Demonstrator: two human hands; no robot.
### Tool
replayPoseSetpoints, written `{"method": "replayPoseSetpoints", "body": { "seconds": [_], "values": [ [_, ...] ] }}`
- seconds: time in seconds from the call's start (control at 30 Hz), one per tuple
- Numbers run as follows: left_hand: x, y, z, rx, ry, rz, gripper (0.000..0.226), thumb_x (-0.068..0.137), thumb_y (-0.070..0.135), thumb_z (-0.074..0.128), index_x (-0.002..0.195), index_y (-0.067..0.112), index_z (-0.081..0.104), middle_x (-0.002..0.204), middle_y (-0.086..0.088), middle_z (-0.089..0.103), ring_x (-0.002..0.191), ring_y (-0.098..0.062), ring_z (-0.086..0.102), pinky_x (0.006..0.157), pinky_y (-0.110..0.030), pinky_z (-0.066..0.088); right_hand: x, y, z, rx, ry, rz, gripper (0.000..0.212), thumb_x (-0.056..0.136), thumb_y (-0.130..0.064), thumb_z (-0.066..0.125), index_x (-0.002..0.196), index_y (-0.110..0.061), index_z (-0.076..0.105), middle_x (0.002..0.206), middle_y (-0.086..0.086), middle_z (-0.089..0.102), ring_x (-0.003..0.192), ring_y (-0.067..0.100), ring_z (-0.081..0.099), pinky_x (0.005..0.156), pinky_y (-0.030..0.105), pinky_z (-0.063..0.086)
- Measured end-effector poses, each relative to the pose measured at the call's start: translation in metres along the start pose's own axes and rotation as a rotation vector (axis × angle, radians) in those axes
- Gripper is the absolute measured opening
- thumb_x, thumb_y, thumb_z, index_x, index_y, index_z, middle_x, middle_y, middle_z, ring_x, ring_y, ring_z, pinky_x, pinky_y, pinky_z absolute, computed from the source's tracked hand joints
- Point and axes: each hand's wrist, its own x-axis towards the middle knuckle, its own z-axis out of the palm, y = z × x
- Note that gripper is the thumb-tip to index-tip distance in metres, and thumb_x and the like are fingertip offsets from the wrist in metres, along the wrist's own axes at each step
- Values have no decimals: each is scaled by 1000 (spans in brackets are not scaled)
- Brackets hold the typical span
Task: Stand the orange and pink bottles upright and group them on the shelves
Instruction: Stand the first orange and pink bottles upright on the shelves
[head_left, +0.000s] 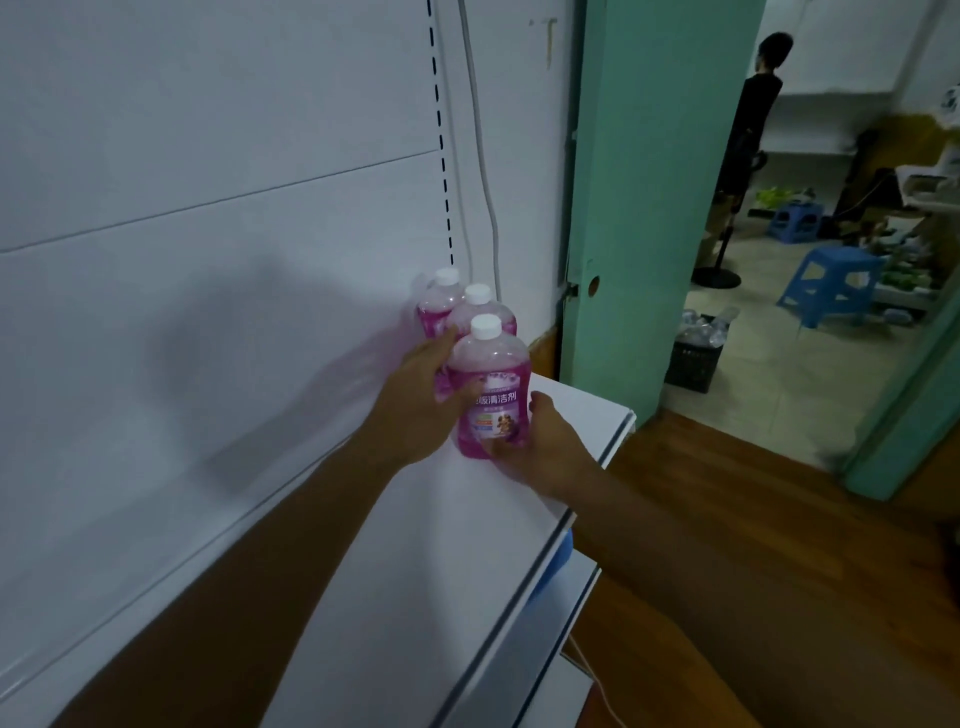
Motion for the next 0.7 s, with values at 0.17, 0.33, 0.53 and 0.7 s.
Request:
{"method": "replayPoseSetpoints", "body": {
  "seconds": [0.17,0.33,0.53,0.7],
  "values": [
    [-37,7,-18,99,72,-108,63,93,27,60,148,23,28,140,13,43,119,-6,50,99,-20,40,-28,-5,2,-96,192,-96,71,84,-35,70,138,-10,32,142,12,37,130,30,38,99,36,38],
    [-93,15,-46,199,170,-241,70,91,37,62,150,20,29,147,-4,44,127,-21,48,100,-28,37,-75,-35,12,-268,296,-424,80,87,-41,64,148,-11,23,155,14,23,142,31,24,112,46,32],
    [-191,25,-89,319,259,-360,64,92,39,60,148,24,34,142,0,50,127,-16,48,98,-19,32,-138,-85,53,-247,-35,-606,70,92,-44,55,148,-12,27,155,8,26,143,23,24,114,38,27],
    [-281,39,-149,427,350,-377,57,94,38,58,144,21,39,140,0,52,126,-14,49,95,-17,31,-193,-134,102,-210,-202,-670,67,91,-47,55,145,-15,31,151,4,33,137,22,35,108,35,32]
  ]
}}
